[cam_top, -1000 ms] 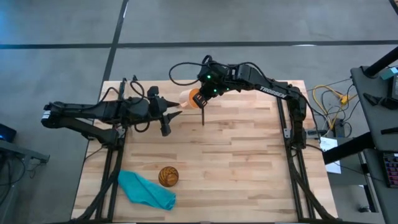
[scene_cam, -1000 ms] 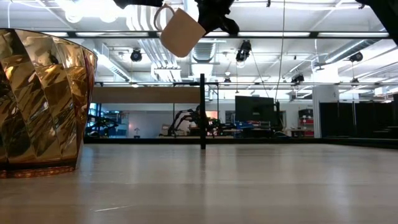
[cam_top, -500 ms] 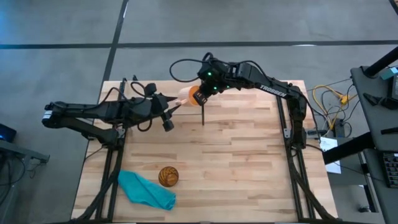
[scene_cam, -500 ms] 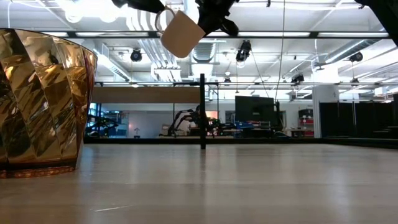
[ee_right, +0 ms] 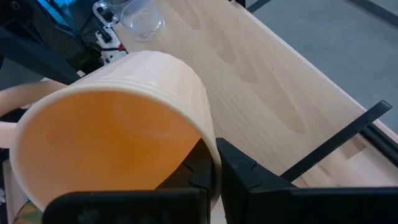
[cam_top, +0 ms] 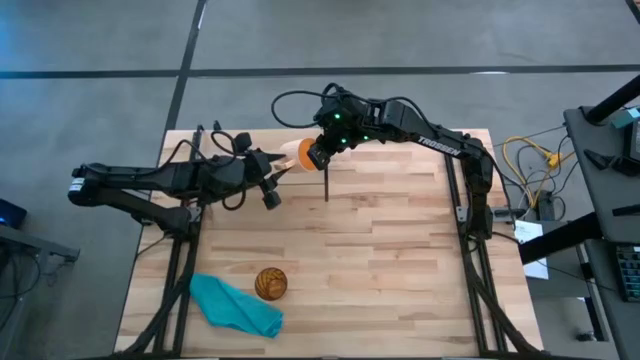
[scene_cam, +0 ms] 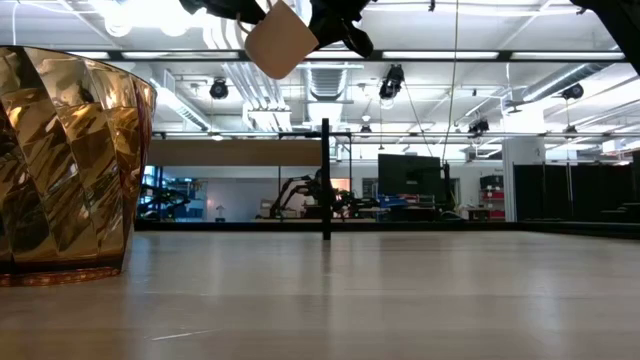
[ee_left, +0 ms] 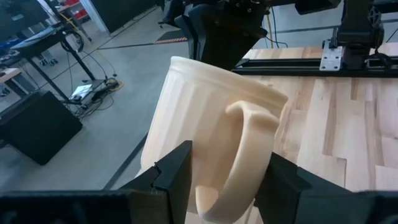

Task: Stack small to large cups/mugs on shelf
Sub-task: Put the yellow mug on the shelf

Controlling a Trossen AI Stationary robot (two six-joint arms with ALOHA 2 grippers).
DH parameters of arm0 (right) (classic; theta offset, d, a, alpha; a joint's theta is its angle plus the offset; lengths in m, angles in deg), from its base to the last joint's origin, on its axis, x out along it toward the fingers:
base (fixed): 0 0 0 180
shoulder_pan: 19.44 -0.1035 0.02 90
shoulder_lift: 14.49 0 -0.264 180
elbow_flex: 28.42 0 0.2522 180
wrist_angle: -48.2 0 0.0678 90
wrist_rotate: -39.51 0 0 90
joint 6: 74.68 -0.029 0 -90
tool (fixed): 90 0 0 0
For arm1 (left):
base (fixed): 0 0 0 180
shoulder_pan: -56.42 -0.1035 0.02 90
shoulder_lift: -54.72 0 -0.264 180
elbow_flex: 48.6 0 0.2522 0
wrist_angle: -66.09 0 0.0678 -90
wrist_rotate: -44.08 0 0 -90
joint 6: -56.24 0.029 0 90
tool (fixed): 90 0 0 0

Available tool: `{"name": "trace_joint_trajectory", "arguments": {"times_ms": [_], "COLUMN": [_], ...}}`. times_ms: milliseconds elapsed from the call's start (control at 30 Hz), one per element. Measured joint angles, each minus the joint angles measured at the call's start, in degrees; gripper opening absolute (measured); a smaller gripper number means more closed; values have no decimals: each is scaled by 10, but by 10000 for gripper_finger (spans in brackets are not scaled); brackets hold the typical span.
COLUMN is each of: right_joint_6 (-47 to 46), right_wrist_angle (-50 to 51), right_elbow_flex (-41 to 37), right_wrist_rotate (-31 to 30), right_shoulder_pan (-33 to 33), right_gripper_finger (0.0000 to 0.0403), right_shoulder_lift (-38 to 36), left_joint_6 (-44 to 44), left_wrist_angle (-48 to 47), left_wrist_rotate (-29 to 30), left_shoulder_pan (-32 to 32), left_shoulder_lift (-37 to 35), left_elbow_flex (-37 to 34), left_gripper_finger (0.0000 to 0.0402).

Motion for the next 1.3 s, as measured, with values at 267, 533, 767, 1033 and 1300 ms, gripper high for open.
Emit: {"name": "trace_joint_trajectory", "arguments": {"times_ms": [267, 533, 767, 1033, 1300], "right_joint_6": [2, 2, 2, 0, 21], "right_wrist_angle": [1, 4, 5, 6, 4], "right_elbow_flex": [0, 0, 0, 0, 0], "right_wrist_rotate": [0, -13, -15, -11, -5], "right_shoulder_pan": [3, 5, 5, 5, 5], "right_gripper_finger": [8, 8, 8, 9, 19], "right_shoulder_lift": [0, 0, 0, 1, 1], "left_joint_6": [0, -1, -1, 7, -3], "left_wrist_angle": [0, 0, 0, -4, -9], "left_wrist_rotate": [0, 2, 1, -13, -9], "left_shoulder_pan": [0, 0, 0, 1, 0], "left_shoulder_lift": [-1, -2, -2, -2, -3], "left_elbow_flex": [1, 4, 3, 2, 2], "left_gripper_finger": [134, 134, 100, 29, 28]}}
